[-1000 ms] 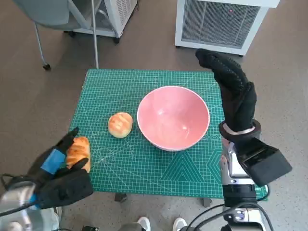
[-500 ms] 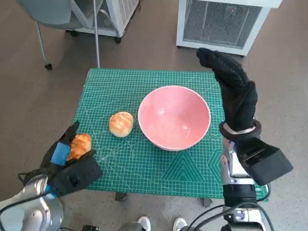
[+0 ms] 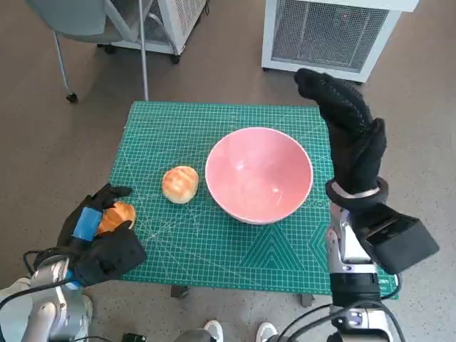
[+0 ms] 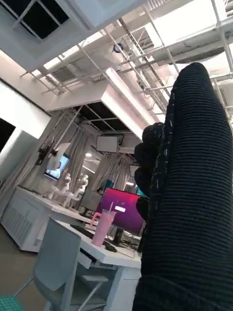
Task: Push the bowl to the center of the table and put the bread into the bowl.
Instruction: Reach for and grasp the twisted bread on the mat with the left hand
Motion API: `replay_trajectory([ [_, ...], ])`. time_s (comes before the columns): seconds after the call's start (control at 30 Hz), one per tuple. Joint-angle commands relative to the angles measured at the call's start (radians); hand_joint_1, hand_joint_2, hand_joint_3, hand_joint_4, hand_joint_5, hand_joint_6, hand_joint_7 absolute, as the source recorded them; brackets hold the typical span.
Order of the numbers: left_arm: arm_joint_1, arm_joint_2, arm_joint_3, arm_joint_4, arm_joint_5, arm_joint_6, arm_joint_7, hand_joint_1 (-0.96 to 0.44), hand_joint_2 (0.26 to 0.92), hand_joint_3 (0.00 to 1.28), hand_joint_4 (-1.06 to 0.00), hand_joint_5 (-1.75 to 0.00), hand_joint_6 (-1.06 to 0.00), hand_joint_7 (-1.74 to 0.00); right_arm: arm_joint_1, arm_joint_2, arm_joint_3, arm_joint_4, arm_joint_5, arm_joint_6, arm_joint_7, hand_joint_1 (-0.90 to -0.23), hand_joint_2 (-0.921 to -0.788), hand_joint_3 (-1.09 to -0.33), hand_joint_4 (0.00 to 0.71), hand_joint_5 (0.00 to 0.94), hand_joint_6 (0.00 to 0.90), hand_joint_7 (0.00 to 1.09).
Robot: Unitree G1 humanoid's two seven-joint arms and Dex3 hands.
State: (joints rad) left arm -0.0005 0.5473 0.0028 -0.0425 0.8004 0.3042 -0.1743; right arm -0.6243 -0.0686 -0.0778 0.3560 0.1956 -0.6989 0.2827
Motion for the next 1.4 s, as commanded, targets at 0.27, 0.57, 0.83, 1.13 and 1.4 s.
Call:
replay_trajectory([
  [0.27, 0.03, -0.019, -0.053, 0.065, -0.058, -0.079, 0.074, 0.0, 0.705, 0.48, -0.7, -1.29, -0.57, -1.22, 0.023, -0.001, -0.004, 0.004, 0.008, 0.015, 0.003, -0.657, -0.921, -0.821, 0.273, 0.0, -0.001, 0.65],
  [0.57, 0.022, -0.012, -0.069, 0.058, -0.052, -0.093, 0.106, 0.0, 0.78, 0.35, -0.69, -1.31, -0.58, -1.14, 0.03, 0.002, -0.002, -0.007, -0.002, 0.018, -0.005, -0.657, -0.921, -0.82, 0.273, 0.0, -0.001, 0.65],
  [0.83, 0.009, -0.006, -0.081, 0.066, -0.052, -0.111, 0.134, 0.0, 0.785, 0.35, -0.7, -1.28, -0.57, -1.16, 0.033, -0.001, -0.003, -0.01, -0.003, 0.016, -0.005, -0.657, -0.921, -0.819, 0.272, 0.0, -0.001, 0.65],
  [1.13, 0.017, -0.011, -0.066, 0.002, -0.07, -0.142, 0.154, 0.0, 0.829, 0.26, -0.71, -1.23, -0.56, -1.17, 0.037, -0.003, -0.003, -0.013, -0.013, 0.013, -0.009, -0.659, -0.921, -0.818, 0.273, 0.001, -0.001, 0.63],
  [1.4, 0.022, -0.02, -0.051, -0.164, -0.081, -0.134, 0.128, 0.0, 0.844, 0.23, -0.72, -1.24, -0.58, -1.15, 0.034, -0.004, -0.003, -0.009, -0.018, 0.012, -0.01, -0.661, -0.921, -0.818, 0.274, 0.001, -0.001, 0.62],
])
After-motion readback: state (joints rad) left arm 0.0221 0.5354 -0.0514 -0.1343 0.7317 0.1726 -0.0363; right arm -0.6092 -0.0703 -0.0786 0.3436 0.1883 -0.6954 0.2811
